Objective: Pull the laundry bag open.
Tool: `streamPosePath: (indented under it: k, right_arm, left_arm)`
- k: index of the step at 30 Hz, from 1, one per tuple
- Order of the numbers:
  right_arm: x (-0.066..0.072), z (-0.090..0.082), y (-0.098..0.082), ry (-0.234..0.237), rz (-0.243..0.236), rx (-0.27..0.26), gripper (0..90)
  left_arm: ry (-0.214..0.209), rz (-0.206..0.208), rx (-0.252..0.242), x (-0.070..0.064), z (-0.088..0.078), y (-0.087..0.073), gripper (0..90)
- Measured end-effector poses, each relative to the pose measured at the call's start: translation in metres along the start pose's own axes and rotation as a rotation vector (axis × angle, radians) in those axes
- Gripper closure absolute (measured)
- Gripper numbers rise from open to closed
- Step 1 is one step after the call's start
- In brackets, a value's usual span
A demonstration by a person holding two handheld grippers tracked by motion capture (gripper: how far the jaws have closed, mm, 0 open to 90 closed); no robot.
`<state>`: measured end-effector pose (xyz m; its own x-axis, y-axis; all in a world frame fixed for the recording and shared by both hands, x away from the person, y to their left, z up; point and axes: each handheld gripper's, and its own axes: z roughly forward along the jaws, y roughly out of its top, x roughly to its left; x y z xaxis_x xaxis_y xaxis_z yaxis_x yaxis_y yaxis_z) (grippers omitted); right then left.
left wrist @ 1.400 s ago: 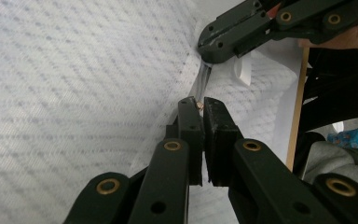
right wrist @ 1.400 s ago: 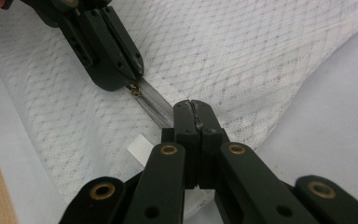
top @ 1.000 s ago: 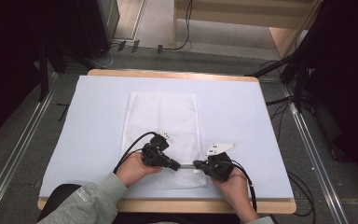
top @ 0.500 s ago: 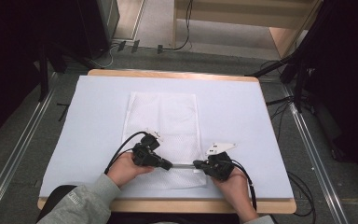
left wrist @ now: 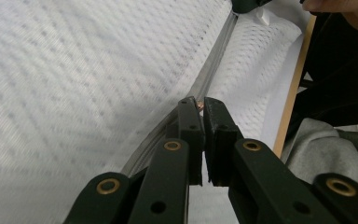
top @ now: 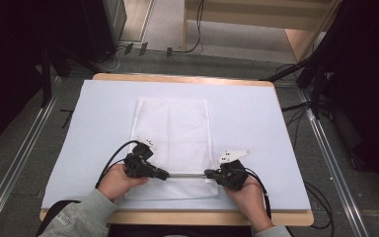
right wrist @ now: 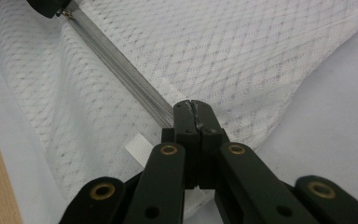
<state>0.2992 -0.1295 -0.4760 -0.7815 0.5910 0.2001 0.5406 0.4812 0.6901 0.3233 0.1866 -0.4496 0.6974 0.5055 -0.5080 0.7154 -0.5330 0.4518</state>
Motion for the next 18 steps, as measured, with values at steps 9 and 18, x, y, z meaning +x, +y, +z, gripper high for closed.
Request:
streamPosePath:
  k: [9, 18]
  right_arm:
    - [0.001, 0.0, 0.002, -0.009, -0.021, 0.012, 90.0]
    - [0.0, -0.001, 0.003, 0.0, -0.032, 0.027, 90.0]
  left_arm:
    - [0.054, -0.046, -0.024, 0.011, -0.024, -0.019, 88.1]
    - [0.101, -0.079, -0.051, 0.016, -0.04, -0.032, 88.1]
